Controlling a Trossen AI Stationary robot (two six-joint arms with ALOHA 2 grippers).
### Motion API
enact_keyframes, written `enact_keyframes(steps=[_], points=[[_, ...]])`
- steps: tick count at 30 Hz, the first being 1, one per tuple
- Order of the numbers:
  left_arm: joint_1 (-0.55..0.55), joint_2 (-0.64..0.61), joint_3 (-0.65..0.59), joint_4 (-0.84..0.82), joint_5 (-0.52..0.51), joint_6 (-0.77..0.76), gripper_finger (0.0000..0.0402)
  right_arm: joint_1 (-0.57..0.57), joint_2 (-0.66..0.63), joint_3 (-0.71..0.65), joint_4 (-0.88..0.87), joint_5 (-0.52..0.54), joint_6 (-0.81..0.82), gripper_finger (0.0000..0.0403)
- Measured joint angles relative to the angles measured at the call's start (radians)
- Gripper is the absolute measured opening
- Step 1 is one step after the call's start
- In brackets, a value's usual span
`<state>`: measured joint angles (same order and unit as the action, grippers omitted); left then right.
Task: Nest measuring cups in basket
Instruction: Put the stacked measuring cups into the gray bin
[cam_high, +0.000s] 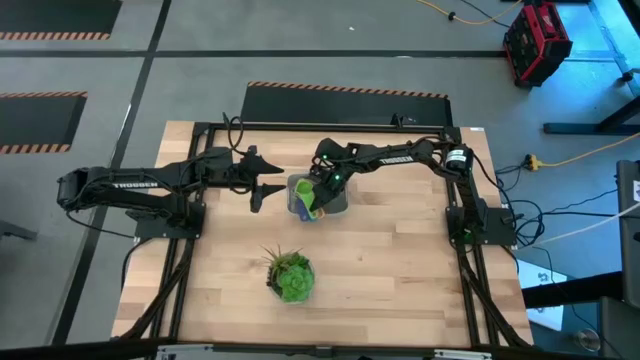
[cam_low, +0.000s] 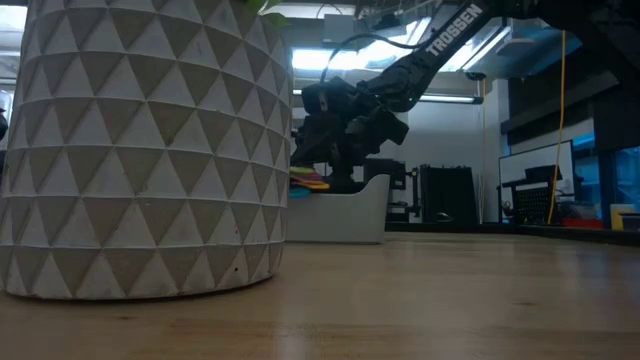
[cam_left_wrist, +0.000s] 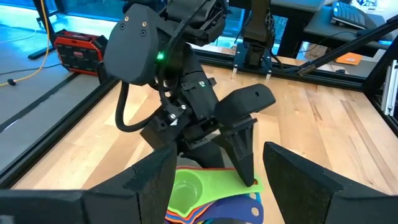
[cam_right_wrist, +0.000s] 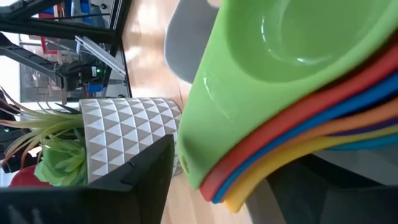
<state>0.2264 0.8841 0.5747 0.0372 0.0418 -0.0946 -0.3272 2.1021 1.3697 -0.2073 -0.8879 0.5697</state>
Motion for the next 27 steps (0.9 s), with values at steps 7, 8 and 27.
enact_keyframes(steps=[7,8,27], points=[[0.000,0.000,0.000,0.000,0.000,0.000,0.0234,-0.018,-0.002,0.001,-0.009,-0.029,0.016,0.0240],[0.000,0.000,0.000,0.000,0.000,0.000,0.0234,-0.022,-0.002,0.001,-0.014,-0.030,0.022,0.0240],[0.000,0.000,0.000,0.000,0.000,0.000,0.0234,-0.073,-0.111,0.002,-0.212,0.068,-0.134,0.0240]])
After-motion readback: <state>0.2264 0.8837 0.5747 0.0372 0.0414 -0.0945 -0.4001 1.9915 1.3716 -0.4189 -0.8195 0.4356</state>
